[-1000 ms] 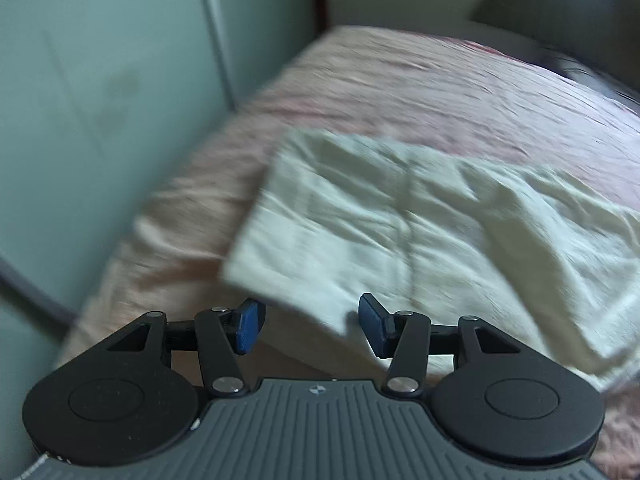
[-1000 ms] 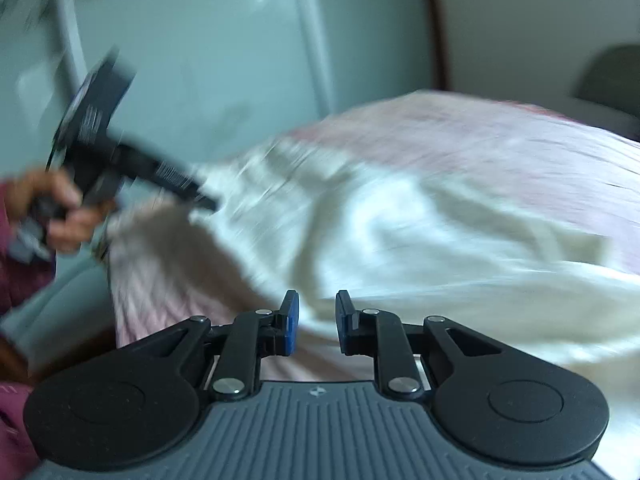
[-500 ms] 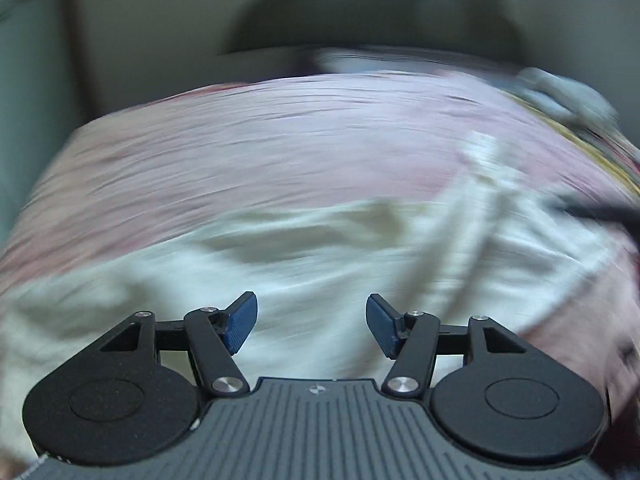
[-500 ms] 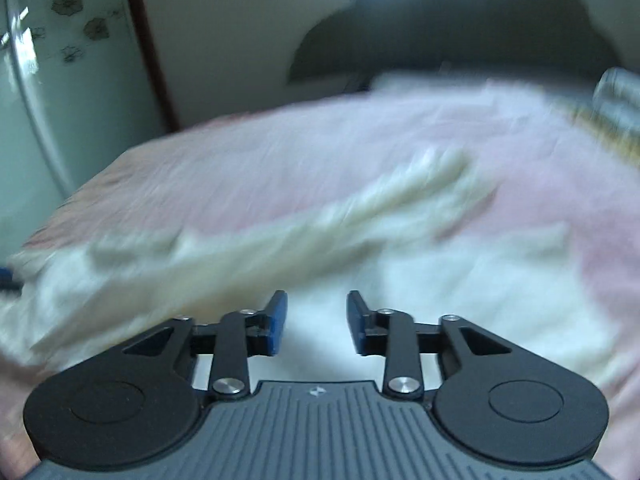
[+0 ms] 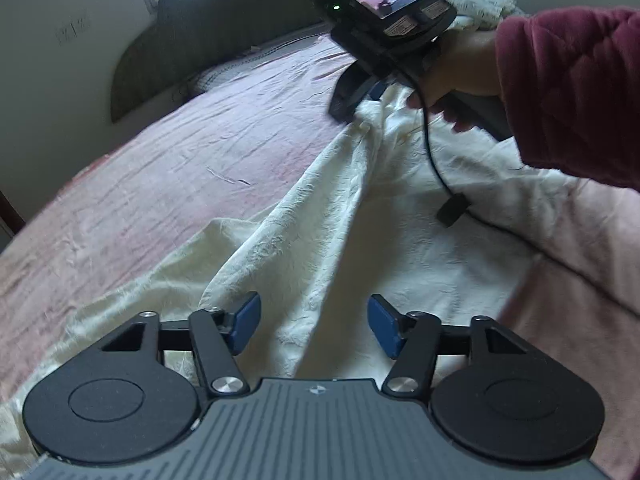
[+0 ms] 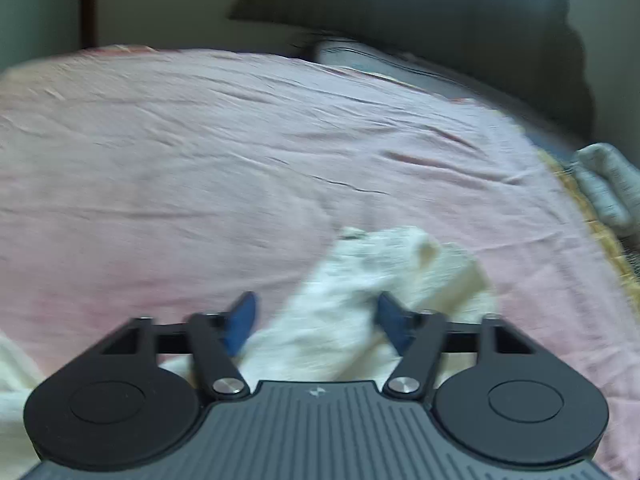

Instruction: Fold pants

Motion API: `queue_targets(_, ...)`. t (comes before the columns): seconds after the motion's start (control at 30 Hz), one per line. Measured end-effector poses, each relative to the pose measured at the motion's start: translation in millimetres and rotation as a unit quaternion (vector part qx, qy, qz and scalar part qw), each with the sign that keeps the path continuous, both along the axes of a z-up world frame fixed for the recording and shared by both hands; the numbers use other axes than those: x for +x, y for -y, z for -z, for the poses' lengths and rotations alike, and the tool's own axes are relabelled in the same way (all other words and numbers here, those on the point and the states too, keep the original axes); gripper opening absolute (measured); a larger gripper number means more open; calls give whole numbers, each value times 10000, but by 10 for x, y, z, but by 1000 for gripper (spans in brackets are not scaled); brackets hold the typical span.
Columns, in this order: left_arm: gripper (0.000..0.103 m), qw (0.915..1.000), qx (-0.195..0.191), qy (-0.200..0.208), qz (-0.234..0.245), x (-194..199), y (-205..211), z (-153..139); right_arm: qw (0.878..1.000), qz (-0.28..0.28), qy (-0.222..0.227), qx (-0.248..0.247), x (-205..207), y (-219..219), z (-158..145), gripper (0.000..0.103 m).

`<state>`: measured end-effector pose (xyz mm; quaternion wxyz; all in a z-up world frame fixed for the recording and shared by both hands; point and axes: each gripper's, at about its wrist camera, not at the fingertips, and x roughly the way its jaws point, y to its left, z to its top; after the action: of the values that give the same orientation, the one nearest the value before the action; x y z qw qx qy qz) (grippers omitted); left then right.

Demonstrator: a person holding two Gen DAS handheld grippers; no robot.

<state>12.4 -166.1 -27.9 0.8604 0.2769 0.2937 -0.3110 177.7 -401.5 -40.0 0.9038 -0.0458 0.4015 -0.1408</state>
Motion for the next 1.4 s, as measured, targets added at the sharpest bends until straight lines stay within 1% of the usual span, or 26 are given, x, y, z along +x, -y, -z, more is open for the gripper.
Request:
queue_targets(0.03, 59, 10000, 4, 49, 8, 12, 2, 4, 9999, 84, 44, 75, -37, 73, 4, 40)
queue_targets(0.1, 42, 10000, 12, 81, -16, 20, 28, 23, 9973, 294, 304, 600, -176, 262, -32, 23)
queue_targets(0.13, 36, 10000, 5, 72, -33, 29, 34, 30, 9941, 421, 475, 874, -269, 351, -61, 18)
queue_targets(0.17, 26, 10000, -23, 48, -42, 34, 29, 33, 9898, 552, 675, 1127, -390, 436, -97, 13)
queue_targets(0.2, 22, 10000, -71, 1, -47, 46, 19, 27, 9837, 680, 891, 1409, -529, 526, -133, 10)
queue_targets(0.27, 19, 9998, -169, -81, -62, 68, 17, 12, 9670, 970, 1244, 1999, -839, 715, -180, 9)
queue_targets(0.37, 19, 9998, -180, -72, -65, 71, 8, 21, 9386, 1348, 1534, 2781, -1325, 980, -147, 9)
queue_targets(0.47, 19, 9999, -91, -39, -132, 138, 36, 76, 9209, 1608, 1416, 3255, -1574, 1169, 42, 9)
queue_targets(0.5, 22, 9999, -72, -21, -155, 141, 44, 87, 9107, 1585, 1432, 3536, -1613, 1226, 106, 10)
queue_targets(0.57, 22, 9998, -55, 14, -180, 135, 61, 90, 8876, 1737, 1552, 3973, -1652, 1290, 186, 10)
queue_targets(0.63, 25, 9998, -7, 88, -156, 133, 75, 94, 8580, 1807, 1856, 4436, -1659, 1358, 241, 13)
queue_targets(0.7, 31, 9998, 23, 118, -132, 130, 89, 94, 8299, 1770, 2062, 4873, -1621, 1394, 277, 16)
queue_targets(0.73, 31, 9999, 30, 118, -121, 127, 93, 91, 8223, 1744, 2075, 5003, -1585, 1398, 285, 18)
queue_targets(0.77, 32, 9999, 40, 117, -113, 124, 99, 88, 8219, 1815, 1973, 5026, -1540, 1393, 286, 26)
queue_targets(0.8, 33, 9999, 51, 120, -107, 123, 104, 86, 8242, 1966, 1840, 4983, -1503, 1380, 294, 39)
queue_targets(0.83, 34, 9999, 53, 127, -98, 117, 104, 86, 8235, 2058, 1788, 4975, -1480, 1358, 298, 44)
queue_targets(0.87, 36, 9999, 49, 136, -87, 105, 103, 83, 8175, 2033, 1867, 5054, -1492, 1344, 315, 49)
queue_targets(0.9, 37, 9998, 51, 147, -80, 101, 104, 84, 8082, 1970, 1965, 5190, -1510, 1330, 322, 50)
queue_targets(0.97, 39, 9998, 65, 155, -79, 103, 111, 97, 7796, 1823, 2167, 5586, -1533, 1319, 363, 50)
queue_targets(1.0, 40, 9998, 80, 162, -79, 103, 116, 103, 7679, 1789, 2228, 5733, -1546, 1316, 386, 50)
queue_targets(1.03, 40, 9998, 89, 174, -81, 96, 119, 106, 7606, 1771, 2249, 5827, -1530, 1326, 403, 50)
queue_targets(1.1, 40, 9998, 89, 175, -84, 91, 119, 109, 7512, 1726, 2286, 5947, -1488, 1357, 437, 50)
queue_targets(1.17, 40, 9998, 73, 158, -92, 99, 113, 111, 7375, 1705, 2393, 6081, -1457, 1381, 454, 50)
queue_targets(1.2, 40, 9998, 65, 146, -98, 104, 111, 108, 7344, 1692, 2468, 6092, -1446, 1401, 454, 50)
queue_targets(1.3, 41, 9998, 82, 151, -96, 117, 117, 109, 7440, 1970, 2533, 5861, -1364, 1518, 467, 50)
queue_targets(1.4, 41, 9997, 109, 190, -73, 109, 123, 119, 7173, 2205, 2612, 6071, -1260, 1675, 626, 47)
